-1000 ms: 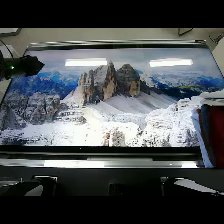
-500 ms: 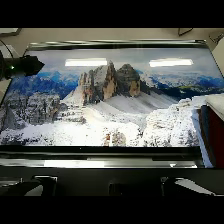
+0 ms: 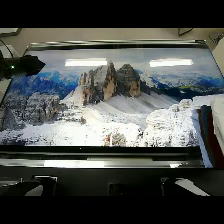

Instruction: Fold the clothes and pants, and hang the long-sleeved shirts on hangers.

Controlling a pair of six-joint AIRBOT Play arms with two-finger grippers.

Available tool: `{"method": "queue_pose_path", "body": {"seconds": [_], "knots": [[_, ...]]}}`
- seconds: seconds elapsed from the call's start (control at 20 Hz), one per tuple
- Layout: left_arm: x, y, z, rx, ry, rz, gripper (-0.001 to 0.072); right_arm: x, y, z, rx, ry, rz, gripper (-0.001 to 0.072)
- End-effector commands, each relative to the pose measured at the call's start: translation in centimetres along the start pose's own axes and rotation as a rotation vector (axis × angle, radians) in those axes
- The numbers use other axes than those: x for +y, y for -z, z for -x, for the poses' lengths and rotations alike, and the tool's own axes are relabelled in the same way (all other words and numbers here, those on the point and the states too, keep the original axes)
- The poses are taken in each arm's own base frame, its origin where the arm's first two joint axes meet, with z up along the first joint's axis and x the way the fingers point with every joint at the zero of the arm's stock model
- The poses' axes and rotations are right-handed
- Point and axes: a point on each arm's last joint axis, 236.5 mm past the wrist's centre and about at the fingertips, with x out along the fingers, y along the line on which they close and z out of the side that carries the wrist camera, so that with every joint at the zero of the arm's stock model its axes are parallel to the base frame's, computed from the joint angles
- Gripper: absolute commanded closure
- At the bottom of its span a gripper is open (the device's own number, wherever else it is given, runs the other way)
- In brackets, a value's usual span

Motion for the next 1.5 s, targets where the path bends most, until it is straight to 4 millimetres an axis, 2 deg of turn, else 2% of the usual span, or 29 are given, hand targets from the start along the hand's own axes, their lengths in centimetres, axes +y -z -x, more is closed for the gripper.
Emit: {"method": "queue_pose_path", "body": {"seconds": [0.0,0.05,0.1,0.15,0.2,0.25,0.3,0.35,0.4,0.45,0.5,0.55,0.6,0.65,0.7,0.75,0.8,0.85,0.9,0.95,1.05,1.45], "knots": [[-0.1,0.0,0.0,0.001,0.005,0.002,0.0677,0.0,-0.7,-1.1,-0.029,-0.003,0.002,0.0168],[-0.1,-0.1,0.0,-0.003,0.005,0.003,0.0677,0.6,-1.4,-0.7,-0.063,-0.026,0.034,0.0012],[-0.1,-0.4,0.0,-0.019,0.005,0.002,0.0677,2.2,-2.3,0.6,-0.107,-0.089,0.075,0.0011],[-0.3,-1.2,0.2,-0.049,0.01,0.003,0.0677,5.1,-3.8,3.1,-0.195,-0.208,0.109,0.0011],[-0.8,-2.8,0.7,-0.105,0.023,0.004,0.0678,8.9,-5.6,6.9,-0.313,-0.372,0.138,0.0008],[-1.3,-5.4,1.7,-0.196,0.032,-0.004,0.0678,13.1,-7.4,12.5,-0.462,-0.57,0.152,0.0009],[-1.9,-7.9,3.0,-0.289,0.034,-0.047,0.0679,17.1,-8.4,19.4,-0.642,-0.759,0.195,0.0018],[-1.8,-10.3,4.1,-0.376,0.01,-0.1,0.068,20.2,-7.9,25.1,-0.792,-0.877,0.276,0.0018],[-1.0,-11.5,4.5,-0.413,-0.035,-0.13,0.068,23.3,-6.0,29.5,-0.91,-0.938,0.386,0.0019],[0.6,-11.5,3.8,-0.395,-0.102,-0.143,0.068,26.4,-3.2,31.4,-0.964,-0.957,0.514,0.0019],[2.7,-10.3,2.4,-0.332,-0.174,-0.132,0.068,29.8,0.6,31.2,-0.953,-0.963,0.652,0.0021],[5.2,-7.6,0.4,-0.209,-0.25,-0.118,0.068,32.7,4.5,29.3,-0.88,-0.947,0.77,0.0051],[7.3,-4.2,-1.5,-0.06,-0.307,-0.098,0.0679,35.2,8.7,25.6,-0.751,-0.896,0.87,0.008],[9.1,0.2,-3.3,0.115,-0.346,-0.059,0.0654,36.9,12.2,21.4,-0.618,-0.821,0.924,0.008],[10.4,4.9,-4.5,0.294,-0.377,-0.014,0.0431,38.0,15.8,16.2,-0.471,-0.716,0.968,0.0078],[11.1,9.5,-5.0,0.463,-0.395,0.037,0.005,38.2,19.4,11.2,-0.336,-0.604,1.045,0.0074],[11.0,13.9,-5.3,0.619,-0.379,0.065,0.0004,37.9,22.8,7.1,-0.213,-0.515,1.125,0.0074],[10.5,16.9,-5.6,0.693,-0.347,0.078,0.0004,37.3,25.9,3.6,-0.104,-0.438,1.194,0.0075],[10.1,18.9,-5.8,0.711,-0.325,0.087,0.0004,36.7,28.4,0.9,-0.029,-0.373,1.251,0.0075],[9.7,20.0,-6.0,0.68,-0.317,0.089,0.0005,36.5,29.9,-0.8,-0.01,-0.329,1.288,0.0075],[9.3,21.0,-6.1,0.62,-0.303,0.07,0.0005,36.5,30.5,-2.0,-0.063,-0.261,1.321,0.0075],[9.4,21.1,-6.1,0.613,-0.304,0.072,0.0005,35.6,31.1,-2.2,-0.054,-0.211,1.351,0.0076]]}}
